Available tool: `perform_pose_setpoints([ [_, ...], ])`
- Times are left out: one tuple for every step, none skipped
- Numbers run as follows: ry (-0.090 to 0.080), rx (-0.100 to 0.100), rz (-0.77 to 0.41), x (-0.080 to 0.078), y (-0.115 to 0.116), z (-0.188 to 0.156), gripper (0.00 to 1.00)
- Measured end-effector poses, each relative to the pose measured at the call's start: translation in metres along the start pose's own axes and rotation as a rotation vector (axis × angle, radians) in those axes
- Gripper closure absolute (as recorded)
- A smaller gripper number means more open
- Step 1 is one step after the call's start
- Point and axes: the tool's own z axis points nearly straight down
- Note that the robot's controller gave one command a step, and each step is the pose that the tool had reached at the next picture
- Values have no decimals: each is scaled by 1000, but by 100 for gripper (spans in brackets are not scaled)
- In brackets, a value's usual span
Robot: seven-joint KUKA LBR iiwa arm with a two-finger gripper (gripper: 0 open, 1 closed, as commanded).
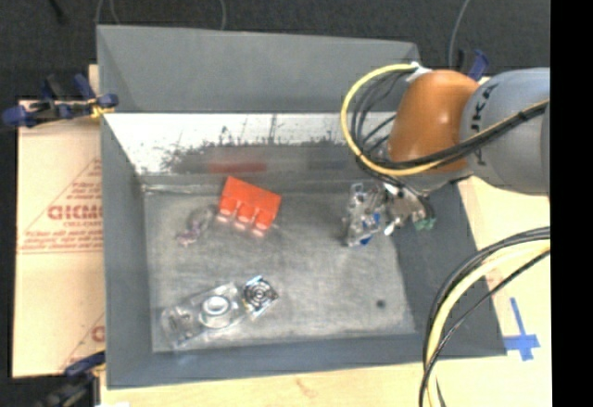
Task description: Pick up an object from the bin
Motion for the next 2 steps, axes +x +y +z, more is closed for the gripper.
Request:
perform_pose_setpoints([
  [0,-3,147,-6,-26,-198,100],
  [9,-6,147,-5,-25,-192,0],
])
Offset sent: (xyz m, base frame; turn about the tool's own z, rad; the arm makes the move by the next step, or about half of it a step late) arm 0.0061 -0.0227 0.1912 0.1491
